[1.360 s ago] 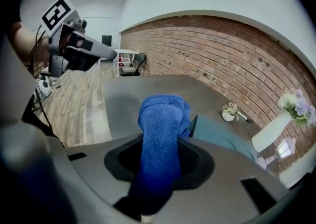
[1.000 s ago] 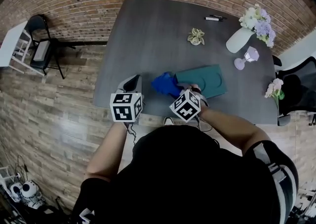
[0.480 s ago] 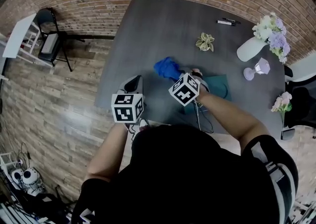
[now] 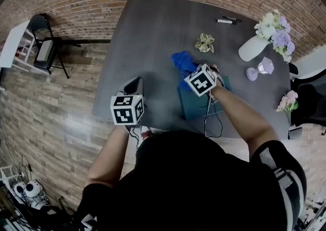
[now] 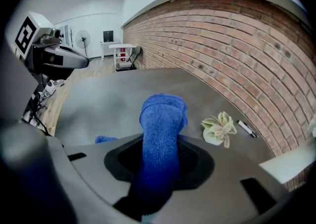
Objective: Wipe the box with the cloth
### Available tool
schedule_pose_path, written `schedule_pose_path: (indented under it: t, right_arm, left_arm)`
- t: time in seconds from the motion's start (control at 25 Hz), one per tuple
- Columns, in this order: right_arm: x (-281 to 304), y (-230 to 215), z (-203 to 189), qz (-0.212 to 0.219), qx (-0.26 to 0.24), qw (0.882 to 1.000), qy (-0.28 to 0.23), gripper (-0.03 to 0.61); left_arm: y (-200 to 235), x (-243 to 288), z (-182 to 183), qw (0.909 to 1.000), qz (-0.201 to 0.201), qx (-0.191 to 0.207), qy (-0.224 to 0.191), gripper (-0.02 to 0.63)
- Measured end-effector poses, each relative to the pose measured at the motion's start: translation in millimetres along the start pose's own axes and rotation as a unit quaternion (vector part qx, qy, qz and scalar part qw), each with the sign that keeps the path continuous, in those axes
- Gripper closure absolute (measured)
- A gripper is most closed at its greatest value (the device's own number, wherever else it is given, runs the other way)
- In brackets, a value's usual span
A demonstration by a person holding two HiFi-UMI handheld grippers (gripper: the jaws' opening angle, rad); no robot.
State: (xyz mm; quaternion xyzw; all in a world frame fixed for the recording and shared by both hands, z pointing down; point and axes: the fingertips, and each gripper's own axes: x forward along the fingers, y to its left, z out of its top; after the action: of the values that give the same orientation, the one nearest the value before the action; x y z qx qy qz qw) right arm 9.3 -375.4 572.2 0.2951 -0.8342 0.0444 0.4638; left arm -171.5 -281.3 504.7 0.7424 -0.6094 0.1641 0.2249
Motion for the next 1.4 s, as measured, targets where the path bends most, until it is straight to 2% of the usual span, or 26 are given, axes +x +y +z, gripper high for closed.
schedule_pose_path:
  t: [0.24, 0.4, 0.56, 0.68, 1.0, 1.24, 1.4]
  right_arm:
    - [-15, -82, -58, -0.063, 0.048, 0.996, 0.035, 0.446]
    - [-30, -127, -114, -0.107, 0.101, 0.985, 0.086, 0.446]
    - [-41, -151, -129, -0.110, 0.161, 0.979, 0.058, 0.446]
    - [-52, -158, -139, -0.115, 0.190, 0.974, 0.046, 0.446]
    - [-77, -161, -173, -0.137, 0.227, 0.963, 0.043, 0.446]
    - [-93, -138, -198, -0.140, 0.257, 0.955, 0.054, 0.446]
    - [-108, -121, -217, -0.154, 0.282, 0.945, 0.068, 0.446]
  left_arm:
    - [-39, 20, 1, 0.9991, -0.032, 0.024, 0.013, 0.606]
    - [-52, 32, 5, 0.9988, -0.038, 0.028, 0.018, 0.606]
    - [-71, 42, 3, 0.9978, -0.051, 0.033, 0.027, 0.606]
    - [-85, 49, 4, 0.9966, -0.064, 0.041, 0.032, 0.606]
    - [-118, 60, 12, 0.9917, -0.102, 0.072, 0.032, 0.606]
    - [-127, 61, 6, 0.9875, -0.130, 0.083, 0.035, 0.606]
    - [-134, 58, 2, 0.9822, -0.158, 0.095, 0.040, 0.606]
